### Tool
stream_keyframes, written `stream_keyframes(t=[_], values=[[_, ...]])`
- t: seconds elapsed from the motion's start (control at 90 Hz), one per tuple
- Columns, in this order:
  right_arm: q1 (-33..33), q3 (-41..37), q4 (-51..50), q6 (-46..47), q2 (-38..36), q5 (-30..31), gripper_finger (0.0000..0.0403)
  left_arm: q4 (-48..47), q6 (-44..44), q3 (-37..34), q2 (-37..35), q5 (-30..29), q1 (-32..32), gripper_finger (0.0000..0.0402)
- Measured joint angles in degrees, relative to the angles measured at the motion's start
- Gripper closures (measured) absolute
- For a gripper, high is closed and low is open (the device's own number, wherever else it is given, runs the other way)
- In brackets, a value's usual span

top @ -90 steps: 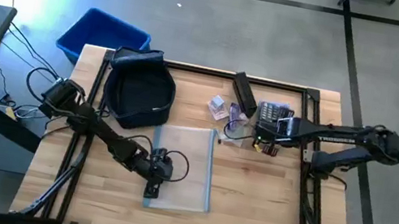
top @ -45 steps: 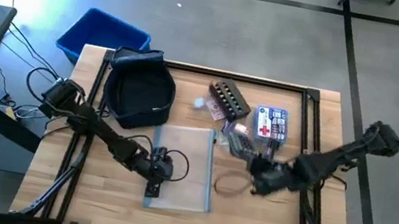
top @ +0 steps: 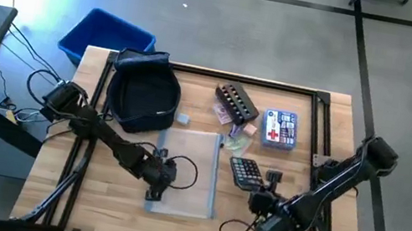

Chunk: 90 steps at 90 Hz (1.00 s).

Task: Unpack backpack
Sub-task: Put the black calculator into the white zip bag

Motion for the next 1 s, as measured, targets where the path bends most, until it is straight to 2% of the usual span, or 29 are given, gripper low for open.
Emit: stream_keyframes(t=[0.089,0.189,0.389,0.522,0.633,0.7,0.8,1.0], values=[[0.0,0.0,3.8,-4.1,1.8,-4.7,0.0396,-4.2,-0.2,0.4,-0.1,-0.8,0.7,0.0402],[0.0,0.0,7.0,-9.2,4.4,-6.2,0.0392,-7.3,1.3,0.4,0.0,-3.5,2.4,0.0402],[-0.1,2.7,7.8,-19.3,10.6,-6.5,0.0389,-6.6,17.6,0.3,0.2,-12.6,6.6,0.0402],[-0.5,7.9,3.8,-23.8,14.0,-7.0,0.0389,-7.0,25.5,0.3,0.2,-25.8,8.0,0.0402],[-1.0,12.3,0.8,-27.9,16.4,-7.5,0.0388,-7.3,26.4,0.7,0.2,-40.8,7.0,0.0402],[-1.4,14.8,0.2,-31.5,17.8,-7.8,0.0388,-7.2,25.6,1.4,0.2,-45.3,5.7,0.0402],[-2.1,18.0,-1.0,-36.5,19.6,-8.1,0.0388,-7.1,22.7,2.4,0.2,-43.3,4.1,0.0402],[-3.2,22.3,-9.1,-39.9,23.7,-6.4,0.0387,-6.9,3.1,1.0,0.2,-25.6,2.9,0.0402]])
